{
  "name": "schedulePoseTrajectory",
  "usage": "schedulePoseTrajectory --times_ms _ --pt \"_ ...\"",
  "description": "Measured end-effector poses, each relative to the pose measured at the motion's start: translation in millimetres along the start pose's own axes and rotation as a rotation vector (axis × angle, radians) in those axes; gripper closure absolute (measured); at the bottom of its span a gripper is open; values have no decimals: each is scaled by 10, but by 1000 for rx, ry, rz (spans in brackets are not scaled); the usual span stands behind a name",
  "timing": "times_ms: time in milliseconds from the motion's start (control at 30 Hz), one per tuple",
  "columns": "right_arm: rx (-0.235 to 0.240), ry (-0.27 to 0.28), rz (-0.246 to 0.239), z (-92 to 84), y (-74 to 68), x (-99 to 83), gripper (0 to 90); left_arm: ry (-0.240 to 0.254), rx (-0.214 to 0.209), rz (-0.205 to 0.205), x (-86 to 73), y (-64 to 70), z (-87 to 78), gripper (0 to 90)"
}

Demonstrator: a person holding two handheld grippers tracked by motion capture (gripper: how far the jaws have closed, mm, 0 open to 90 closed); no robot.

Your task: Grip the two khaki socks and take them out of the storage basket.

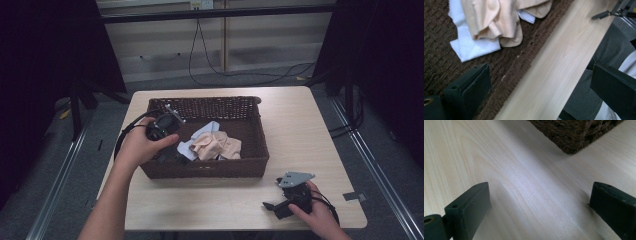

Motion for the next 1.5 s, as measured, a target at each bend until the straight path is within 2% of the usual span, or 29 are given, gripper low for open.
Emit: schedulePoseTrajectory --times_ms 167,333,700,800,967,1067,1200,1267,1333,1433,1500 --pt "0 0 0 0 0 0 27 8 10 -16 52 -78 -4 29" --pt "0 0 0 0 0 1 27 30 46 -50 98 -203 41 25" --pt "2 1 -2 1 0 1 26 35 62 -84 201 -363 160 20" --pt "4 -1 -1 1 -1 1 26 47 97 -103 233 -420 231 20" --pt "4 -2 0 0 -2 1 26 64 122 -130 287 -487 285 18" --pt "6 -1 0 1 -3 1 26 86 146 -171 324 -543 347 15" --pt "6 -1 0 1 -3 1 26 120 125 -214 348 -635 445 15" --pt "8 -2 0 2 -4 1 24 120 123 -227 353 -693 518 22" --pt "8 -3 0 2 -4 1 24 112 118 -224 359 -713 542 27" --pt "10 -4 1 1 -5 1 22 128 128 -232 381 -760 593 58" --pt "11 -4 1 2 -5 2 22 136 139 -234 395 -782 612 110"
Point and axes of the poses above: each handheld gripper's, and its own axes: z roughly forward along the jaws, x roughly out of its top, y roughly to its right, the point moved 2 cm from there along z, roughly forward along the jaws, and after that the axes turned 14 degrees about -x, right-handed, at the moved point
